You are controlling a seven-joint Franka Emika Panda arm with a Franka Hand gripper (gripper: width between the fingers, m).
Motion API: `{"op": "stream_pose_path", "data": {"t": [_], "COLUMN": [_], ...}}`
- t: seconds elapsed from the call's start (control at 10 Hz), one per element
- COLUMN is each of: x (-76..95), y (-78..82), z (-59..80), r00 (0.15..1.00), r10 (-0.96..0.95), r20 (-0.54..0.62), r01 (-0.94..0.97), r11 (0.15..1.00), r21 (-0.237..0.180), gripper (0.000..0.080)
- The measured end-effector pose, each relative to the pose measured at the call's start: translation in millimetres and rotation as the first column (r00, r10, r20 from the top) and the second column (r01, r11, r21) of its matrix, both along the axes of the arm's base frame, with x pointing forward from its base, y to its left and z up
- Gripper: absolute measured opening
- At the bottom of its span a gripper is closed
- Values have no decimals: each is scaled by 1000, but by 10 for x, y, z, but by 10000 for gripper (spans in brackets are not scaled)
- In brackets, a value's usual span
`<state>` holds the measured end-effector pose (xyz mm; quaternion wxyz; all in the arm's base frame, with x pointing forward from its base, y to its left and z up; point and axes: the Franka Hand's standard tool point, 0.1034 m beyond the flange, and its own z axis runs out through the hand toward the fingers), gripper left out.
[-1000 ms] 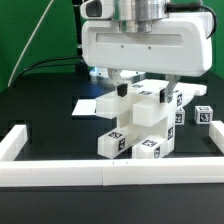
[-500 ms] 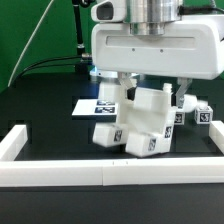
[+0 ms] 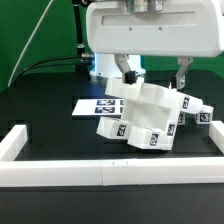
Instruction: Assemble chair
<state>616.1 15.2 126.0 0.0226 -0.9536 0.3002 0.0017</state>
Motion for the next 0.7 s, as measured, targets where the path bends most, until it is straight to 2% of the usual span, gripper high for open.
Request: {"op": "stream_pose_path", "data": {"t": [0.2, 0.5, 0.7], "x": [-55, -296, -339], "y": [-7, -39, -30], "z": [21, -49, -57], "r00": [1000, 1000, 1000], "r10": [-1, -11, -13], "r20": [-1, -22, -28], "r01": [1, 11, 13], "r11": [1000, 1000, 1000], "r21": [3, 6, 8], "gripper": [649, 649, 649]}}
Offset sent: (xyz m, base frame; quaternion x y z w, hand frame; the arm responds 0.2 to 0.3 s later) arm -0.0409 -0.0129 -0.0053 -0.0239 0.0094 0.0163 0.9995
